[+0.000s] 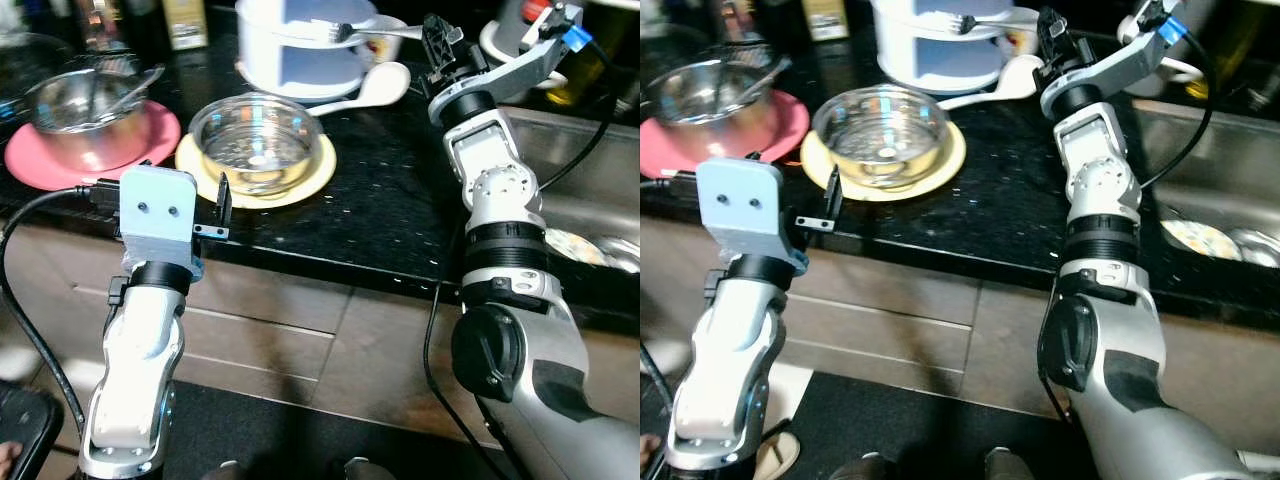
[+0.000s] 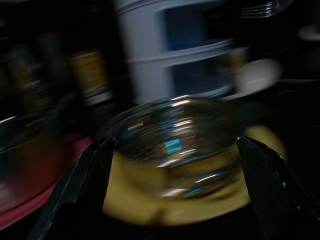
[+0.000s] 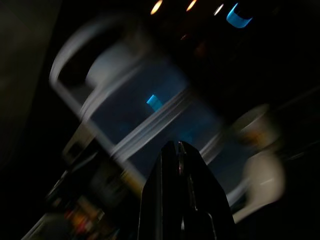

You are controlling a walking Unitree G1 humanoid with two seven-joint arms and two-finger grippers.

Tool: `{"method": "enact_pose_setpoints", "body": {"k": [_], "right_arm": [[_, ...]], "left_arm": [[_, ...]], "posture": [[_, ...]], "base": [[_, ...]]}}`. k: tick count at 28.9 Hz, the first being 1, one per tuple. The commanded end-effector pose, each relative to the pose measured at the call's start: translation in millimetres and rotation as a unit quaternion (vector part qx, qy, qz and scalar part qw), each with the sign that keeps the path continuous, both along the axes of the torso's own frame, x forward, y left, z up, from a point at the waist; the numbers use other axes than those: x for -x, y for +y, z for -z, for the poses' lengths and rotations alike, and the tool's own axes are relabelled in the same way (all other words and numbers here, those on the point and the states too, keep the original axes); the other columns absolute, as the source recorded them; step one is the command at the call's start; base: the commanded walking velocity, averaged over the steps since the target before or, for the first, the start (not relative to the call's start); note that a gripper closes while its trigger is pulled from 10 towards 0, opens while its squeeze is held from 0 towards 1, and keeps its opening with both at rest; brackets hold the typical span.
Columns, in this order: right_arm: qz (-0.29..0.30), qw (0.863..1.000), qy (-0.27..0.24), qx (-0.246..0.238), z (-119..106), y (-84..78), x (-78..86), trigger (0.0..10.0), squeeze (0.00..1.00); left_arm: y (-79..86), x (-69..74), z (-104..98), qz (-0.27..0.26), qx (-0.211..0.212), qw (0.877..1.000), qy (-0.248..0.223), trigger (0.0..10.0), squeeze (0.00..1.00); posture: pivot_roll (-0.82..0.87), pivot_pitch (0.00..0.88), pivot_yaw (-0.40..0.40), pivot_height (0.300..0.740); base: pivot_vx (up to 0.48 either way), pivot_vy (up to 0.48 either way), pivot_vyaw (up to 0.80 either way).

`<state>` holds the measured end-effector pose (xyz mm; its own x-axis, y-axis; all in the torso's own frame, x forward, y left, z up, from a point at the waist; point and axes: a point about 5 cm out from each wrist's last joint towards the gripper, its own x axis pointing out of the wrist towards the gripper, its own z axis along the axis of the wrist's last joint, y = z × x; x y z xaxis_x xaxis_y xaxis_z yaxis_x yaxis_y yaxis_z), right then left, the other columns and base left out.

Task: Kitchen organization

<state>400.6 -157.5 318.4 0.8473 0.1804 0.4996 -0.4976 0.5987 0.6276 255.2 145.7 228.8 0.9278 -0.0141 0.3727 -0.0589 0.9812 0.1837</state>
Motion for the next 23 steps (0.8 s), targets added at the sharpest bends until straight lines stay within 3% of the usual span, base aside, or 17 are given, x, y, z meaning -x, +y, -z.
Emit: {"method": "enact_pose_setpoints", "body": {"k": [1, 10, 15, 16, 17, 21, 22, 23], "right_arm": [[0.012, 1.000, -0.005, -0.008, -2, -8.1, 1.4, 0.0, 0.00], [0.036, 0.999, -0.005, 0.011, -2, -13.9, 1.3, 0.0, 0.00], [0.063, 0.996, 0.000, 0.065, 0, -10.7, 0.2, 0.0, 0.00], [0.084, 0.990, 0.001, 0.115, 2, -8.5, -0.4, 0.0, 0.00], [0.084, 0.990, 0.001, 0.115, 2, -8.5, -0.4, 0.0, 0.00], [0.127, 0.966, 0.018, 0.224, 12, -2.9, -3.5, 0.2, 0.00], [0.127, 0.966, 0.018, 0.224, 12, -2.9, -3.5, 0.2, 0.00], [0.128, 0.965, 0.019, 0.229, 13, -2.2, -3.8, 1.3, 0.00]], "left_arm": [[-6.1, -2.1, 2, 0.018, 0.001, 1.000, 0.002, 10.0, 0.00], [-8.0, -3.3, 3, 0.026, 0.001, 1.000, 0.006, 10.0, 0.00], [-8.0, -3.8, 3, 0.029, 0.001, 1.000, 0.005, 10.0, 0.00], [-8.2, -3.9, 3, 0.029, 0.001, 1.000, 0.004, 10.0, 0.00], [-8.2, -3.9, 3, 0.029, 0.001, 1.000, 0.004, 10.0, 0.00], [-8.4, -4.4, 3, 0.027, 0.000, 1.000, 0.003, 10.0, 0.00], [-8.4, -4.4, 3, 0.027, 0.000, 1.000, 0.003, 10.0, 0.00], [-7.9, -4.6, 3, 0.025, 0.000, 1.000, 0.002, 10.0, 0.00]], "posture": [[0.08, 0.042, -0.058, 0.732], [0.08, 0.042, -0.058, 0.732], [0.08, 0.041, -0.060, 0.732], [0.08, 0.041, -0.060, 0.732], [0.08, 0.041, -0.060, 0.732], [0.07, 0.040, -0.063, 0.732], [0.07, 0.040, -0.063, 0.732], [0.07, 0.040, -0.063, 0.732]], "base": [[0.000, 0.000, -0.77], [0.000, 0.000, -0.77], [0.000, 0.000, -0.77], [0.000, 0.000, -0.77], [0.000, 0.000, -0.77], [0.000, 0.000, -0.78], [0.000, 0.000, -0.78], [0.000, 0.000, -0.78]]}}
